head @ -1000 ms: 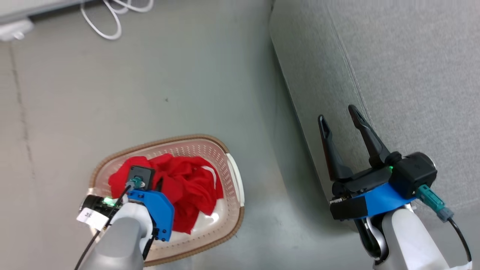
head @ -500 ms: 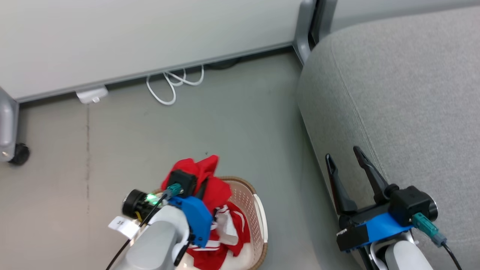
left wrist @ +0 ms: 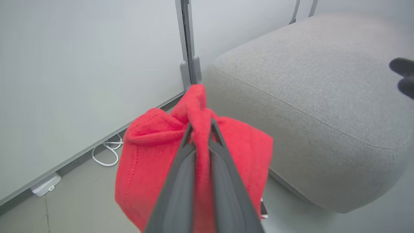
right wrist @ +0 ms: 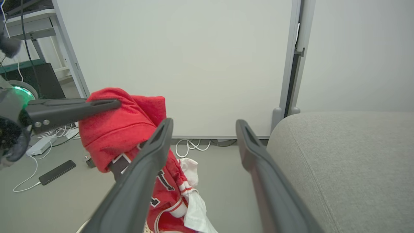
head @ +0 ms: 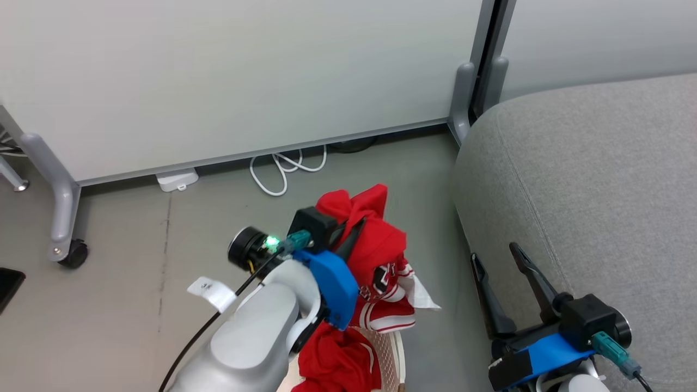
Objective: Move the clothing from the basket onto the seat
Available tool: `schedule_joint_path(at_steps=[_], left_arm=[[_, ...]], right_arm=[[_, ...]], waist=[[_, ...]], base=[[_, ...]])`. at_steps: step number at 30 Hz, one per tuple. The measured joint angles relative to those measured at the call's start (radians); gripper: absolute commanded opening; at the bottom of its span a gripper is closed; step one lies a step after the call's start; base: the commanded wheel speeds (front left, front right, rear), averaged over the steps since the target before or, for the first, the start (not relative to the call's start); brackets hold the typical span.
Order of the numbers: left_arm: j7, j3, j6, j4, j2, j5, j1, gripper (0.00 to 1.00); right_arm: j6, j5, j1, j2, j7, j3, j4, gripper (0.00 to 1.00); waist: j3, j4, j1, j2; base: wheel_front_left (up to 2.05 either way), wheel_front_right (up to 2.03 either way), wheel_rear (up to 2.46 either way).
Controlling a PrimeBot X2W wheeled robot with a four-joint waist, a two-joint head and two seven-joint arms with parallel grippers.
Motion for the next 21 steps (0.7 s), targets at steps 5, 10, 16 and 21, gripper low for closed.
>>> schedule_joint_path(at_steps=[5, 10, 16, 21], left_arm=[[0.028, -0.030, 0.000, -0.059, 0.001, -0.041, -0.045, 0.00], [0.049, -0.049, 0.001, -0.117, 0.001, -0.088, -0.078, 0.00], [0.058, -0.067, 0.032, -0.169, 0.001, -0.128, -0.107, 0.00], [0.060, -0.079, 0.043, -0.171, 0.001, -0.139, -0.110, 0.00]], right_arm=[[0.000, -0.005, 0.012, 0.000, 0.000, 0.002, 0.004, 1.00], [0.000, -0.007, 0.015, 0.000, 0.000, 0.010, 0.012, 1.00], [0.000, -0.009, 0.015, 0.000, 0.000, 0.018, 0.020, 1.00], [0.000, -0.010, 0.013, 0.000, 0.000, 0.024, 0.024, 1.00]], waist=[[-0.019, 0.014, 0.0000, 0.0000], [-0.033, 0.025, 0.0001, 0.0000], [-0.045, 0.029, 0.0001, 0.0000], [-0.046, 0.027, 0.0003, 0.0000]], base=[[0.00, 0.00, 0.00], [0.00, 0.00, 0.00], [0.00, 0.00, 0.00], [0.00, 0.00, 0.00]])
